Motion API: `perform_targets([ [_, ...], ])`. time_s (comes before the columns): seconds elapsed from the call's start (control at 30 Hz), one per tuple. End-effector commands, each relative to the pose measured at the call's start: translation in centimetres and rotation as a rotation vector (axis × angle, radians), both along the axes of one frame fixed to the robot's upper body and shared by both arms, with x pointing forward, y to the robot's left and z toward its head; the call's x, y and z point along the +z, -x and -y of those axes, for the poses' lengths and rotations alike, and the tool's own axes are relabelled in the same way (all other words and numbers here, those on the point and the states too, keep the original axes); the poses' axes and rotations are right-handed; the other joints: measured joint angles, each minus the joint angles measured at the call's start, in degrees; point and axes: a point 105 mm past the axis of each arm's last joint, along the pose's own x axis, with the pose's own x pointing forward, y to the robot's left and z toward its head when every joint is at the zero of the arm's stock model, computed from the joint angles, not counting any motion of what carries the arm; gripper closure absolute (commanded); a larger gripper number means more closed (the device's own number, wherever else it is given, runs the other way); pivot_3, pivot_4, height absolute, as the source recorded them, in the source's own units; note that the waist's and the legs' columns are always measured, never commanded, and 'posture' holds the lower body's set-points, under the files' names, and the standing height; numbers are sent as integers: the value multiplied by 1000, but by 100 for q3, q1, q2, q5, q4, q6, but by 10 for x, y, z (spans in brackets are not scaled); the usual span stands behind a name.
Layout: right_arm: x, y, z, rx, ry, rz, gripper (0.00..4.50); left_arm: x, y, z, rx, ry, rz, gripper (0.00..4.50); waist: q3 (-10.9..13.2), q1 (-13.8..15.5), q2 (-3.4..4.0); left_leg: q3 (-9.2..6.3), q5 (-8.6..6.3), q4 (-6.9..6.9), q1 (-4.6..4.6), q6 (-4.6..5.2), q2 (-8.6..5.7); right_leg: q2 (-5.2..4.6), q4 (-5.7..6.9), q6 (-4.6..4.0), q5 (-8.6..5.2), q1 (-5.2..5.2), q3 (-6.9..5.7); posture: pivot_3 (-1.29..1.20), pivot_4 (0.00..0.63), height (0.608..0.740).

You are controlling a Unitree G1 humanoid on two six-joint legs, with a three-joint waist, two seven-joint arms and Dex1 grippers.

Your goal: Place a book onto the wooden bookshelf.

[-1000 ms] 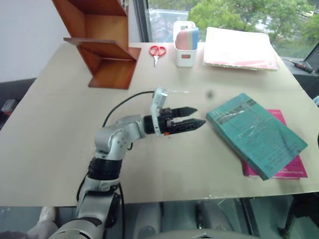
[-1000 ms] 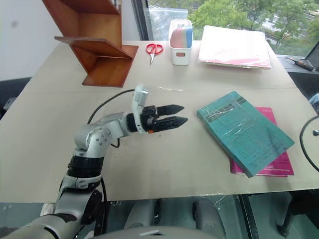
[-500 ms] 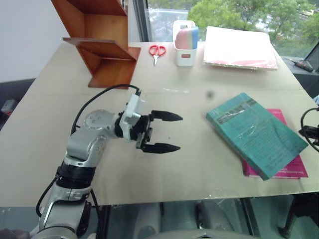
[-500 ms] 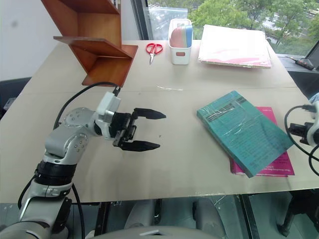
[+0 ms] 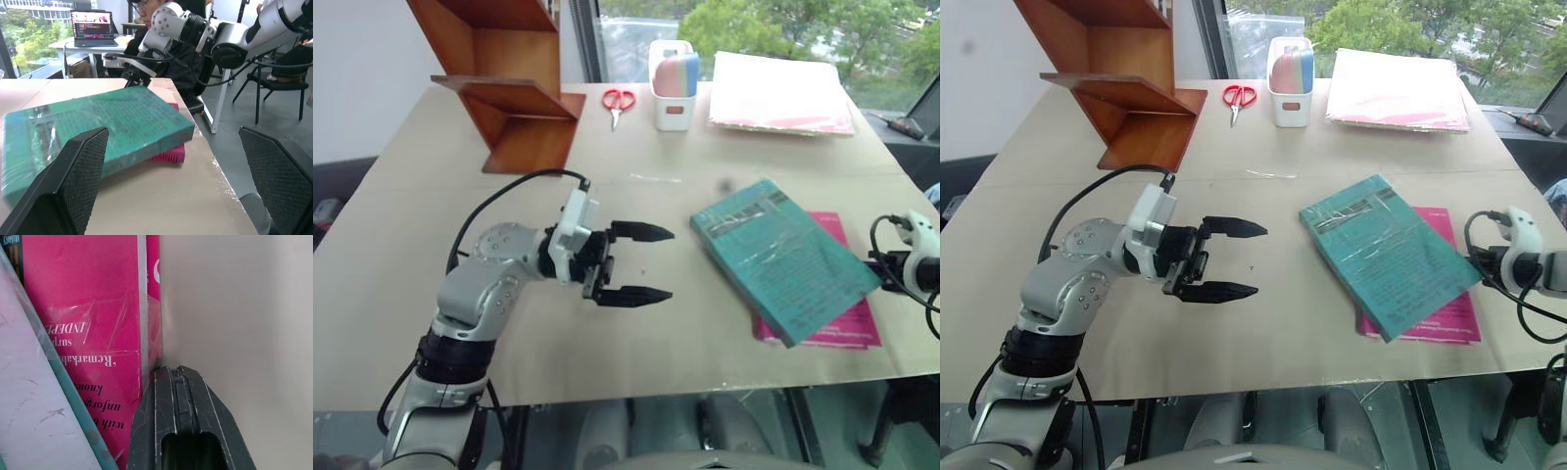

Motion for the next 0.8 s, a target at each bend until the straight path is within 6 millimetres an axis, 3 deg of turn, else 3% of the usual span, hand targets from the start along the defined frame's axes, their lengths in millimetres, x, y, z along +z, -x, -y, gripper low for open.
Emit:
perform_targets([
  [0.03,4,-8,-18,26,-53,32,4439,9,6,0,-4,11,32,0,0,-8,-2,0,0,1,0,0,0,0,0,0,0,0,0,0,150,740],
  [0.33,-5,-36,-74,90,-149,71,4439,-1,11,-21,44,-39,-41,0,3,-210,-11,1,0,0,11,0,25,33,7,-2,1,0,16,0,150,740],
  [0.47,-5,-44,-81,80,-166,99,4439,-6,15,-30,73,-63,-76,0,3,-238,-13,1,0,-2,11,0,29,35,10,-3,1,-3,15,0,150,740],
  [0.57,9,-47,-69,38,-105,226,4439,-14,17,-41,132,-65,-123,0,3,-234,-15,4,0,-2,9,0,28,34,8,-2,1,-3,19,0,150,740],
  [0.67,41,-46,-51,-28,-70,461,4439,-27,18,-45,182,-57,-170,0,9,-149,-7,6,-1,-8,5,0,28,32,3,-4,0,-8,19,0,150,740],
  [0.8,73,-23,-35,34,124,680,4439,-38,21,-42,258,29,-316,0,24,-54,9,9,-1,-11,-3,0,25,26,-1,-3,0,-12,19,0,150,740],
])
